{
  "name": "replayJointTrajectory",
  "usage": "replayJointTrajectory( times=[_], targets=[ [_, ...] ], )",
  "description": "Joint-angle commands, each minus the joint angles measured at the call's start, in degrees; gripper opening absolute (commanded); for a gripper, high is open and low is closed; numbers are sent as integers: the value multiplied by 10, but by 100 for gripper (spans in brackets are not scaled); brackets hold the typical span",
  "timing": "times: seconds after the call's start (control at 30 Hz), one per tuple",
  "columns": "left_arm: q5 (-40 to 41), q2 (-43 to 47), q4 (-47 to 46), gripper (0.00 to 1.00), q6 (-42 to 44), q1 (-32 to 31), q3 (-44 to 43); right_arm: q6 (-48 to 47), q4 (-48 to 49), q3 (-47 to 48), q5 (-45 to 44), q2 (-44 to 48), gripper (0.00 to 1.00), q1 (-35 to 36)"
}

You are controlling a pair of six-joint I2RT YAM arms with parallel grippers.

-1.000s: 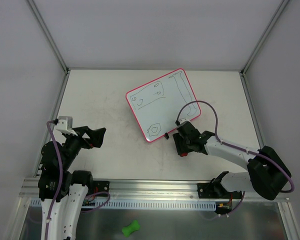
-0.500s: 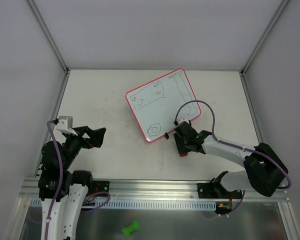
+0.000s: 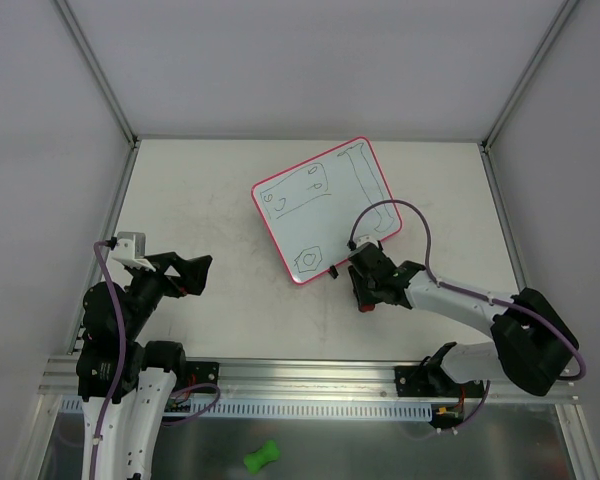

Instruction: Erase the whiteboard

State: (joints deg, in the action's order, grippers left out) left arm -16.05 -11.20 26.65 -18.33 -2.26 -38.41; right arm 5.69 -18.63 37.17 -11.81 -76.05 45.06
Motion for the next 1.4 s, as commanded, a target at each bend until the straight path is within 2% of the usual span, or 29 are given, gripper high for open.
replayJointTrajectory(
  times=[0.0, 0.23, 0.47, 0.53, 0.63, 0.77, 0.83, 0.9, 0.97, 1.0, 1.17, 1.2, 1.27, 1.37],
  targets=[
    [-10, -8, -10, 99, 14, -1, 3, -9, 3, 28, -24, 43, 0, 7],
    [-10, -14, -8, 99, 14, -1, 4, -44, 7, 88, -31, 78, 0, 13],
    [-49, -44, -9, 99, 11, -1, -2, -106, 14, 231, 0, 9, 0, 19],
    [-41, -86, -20, 99, -43, -1, 2, -114, 33, 268, 14, -4, 0, 20],
    [-115, -156, -106, 99, -104, -1, 28, -114, 62, 296, 15, -25, 0, 20],
    [-121, -189, -241, 99, -151, -1, 97, -123, 76, 359, 28, -65, 0, 20],
    [-131, -226, -291, 99, -172, -1, 110, -136, 74, 380, 44, -78, 0, 23],
    [-162, -276, -387, 99, -196, 1, 131, -149, 76, 399, 52, -91, 0, 26],
    [-180, -314, -454, 99, -216, 5, 141, -156, 76, 410, 60, -101, 0, 27],
    [-188, -352, -517, 99, -234, 10, 148, -161, 78, 418, 65, -110, 0, 27],
    [-223, -435, -655, 99, -245, 12, 140, -172, 116, 420, 61, -125, 0, 29],
    [-227, -459, -676, 98, -250, 12, 131, -173, 123, 421, 59, -130, 0, 29],
    [-232, -481, -721, 82, -256, 13, 119, -176, 134, 430, 58, -146, 0, 31],
    [-235, -529, -745, 81, -260, 13, 80, -184, 139, 446, 56, -167, 0, 33]
  ],
)
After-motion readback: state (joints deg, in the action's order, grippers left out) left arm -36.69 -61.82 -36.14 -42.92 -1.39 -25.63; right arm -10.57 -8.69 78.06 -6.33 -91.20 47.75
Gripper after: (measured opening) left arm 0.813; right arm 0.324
